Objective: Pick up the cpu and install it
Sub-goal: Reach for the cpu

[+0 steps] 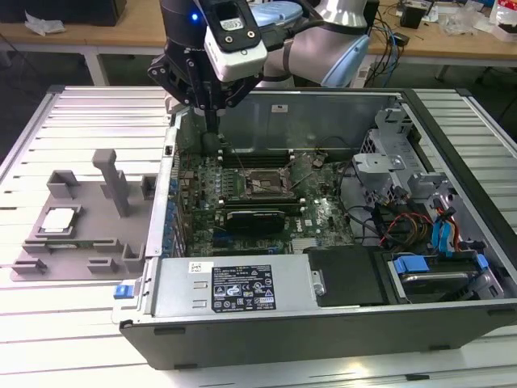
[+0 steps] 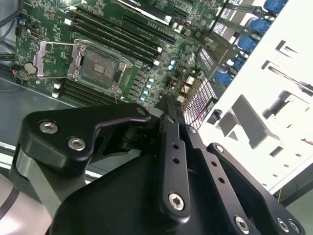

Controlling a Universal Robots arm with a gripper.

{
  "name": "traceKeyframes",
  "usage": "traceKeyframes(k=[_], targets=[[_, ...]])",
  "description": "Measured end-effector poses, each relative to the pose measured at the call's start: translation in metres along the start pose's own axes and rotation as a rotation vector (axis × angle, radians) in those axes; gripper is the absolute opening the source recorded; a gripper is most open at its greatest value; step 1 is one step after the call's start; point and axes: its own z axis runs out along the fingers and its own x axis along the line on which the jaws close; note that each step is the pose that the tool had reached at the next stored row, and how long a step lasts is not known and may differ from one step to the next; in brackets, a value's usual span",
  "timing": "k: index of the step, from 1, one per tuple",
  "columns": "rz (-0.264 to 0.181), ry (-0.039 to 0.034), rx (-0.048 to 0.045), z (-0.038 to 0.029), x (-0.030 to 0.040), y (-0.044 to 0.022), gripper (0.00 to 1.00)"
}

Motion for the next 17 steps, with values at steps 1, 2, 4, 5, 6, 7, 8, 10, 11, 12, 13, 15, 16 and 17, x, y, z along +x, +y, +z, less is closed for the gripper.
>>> traceKeyframes(k=[1, 2, 4, 5, 6, 7, 8, 10, 11, 12, 13, 15, 16, 17], targets=[[0.000, 0.0000, 0.0000, 0.0000, 0.0005, -0.0001, 0.11], [0.000, 0.0000, 0.0001, -0.0001, 0.0015, -0.0001, 0.11], [0.000, 0.0000, 0.0000, -0.0001, 0.0031, -0.0003, 0.11], [0.000, 0.0000, 0.0000, -0.0001, 0.0050, -0.0005, 0.11], [0.000, 0.0000, 0.0000, -0.0001, 0.0059, -0.0005, 0.11], [0.000, 0.0000, 0.0000, -0.0002, 0.0064, -0.0006, 0.11], [0.000, 0.0000, 0.0001, -0.0002, 0.0071, -0.0006, 0.11], [0.000, 0.0000, 0.0000, -0.0003, 0.0095, -0.0009, 0.11], [0.000, 0.0000, 0.0000, -0.0003, 0.0101, -0.0009, 0.11], [0.000, 0.0000, 0.0000, -0.0003, 0.0107, -0.0010, 0.11], [0.000, 0.0000, 0.0000, -0.0004, 0.0124, -0.0011, 0.11], [0.000, -0.0002, -0.0001, -0.0004, 0.0146, -0.0013, 0.11], [0.000, -0.0002, 0.0000, -0.0004, 0.0155, -0.0014, 0.11], [0.000, -0.0002, 0.0000, -0.0005, 0.0170, -0.0016, 0.11]])
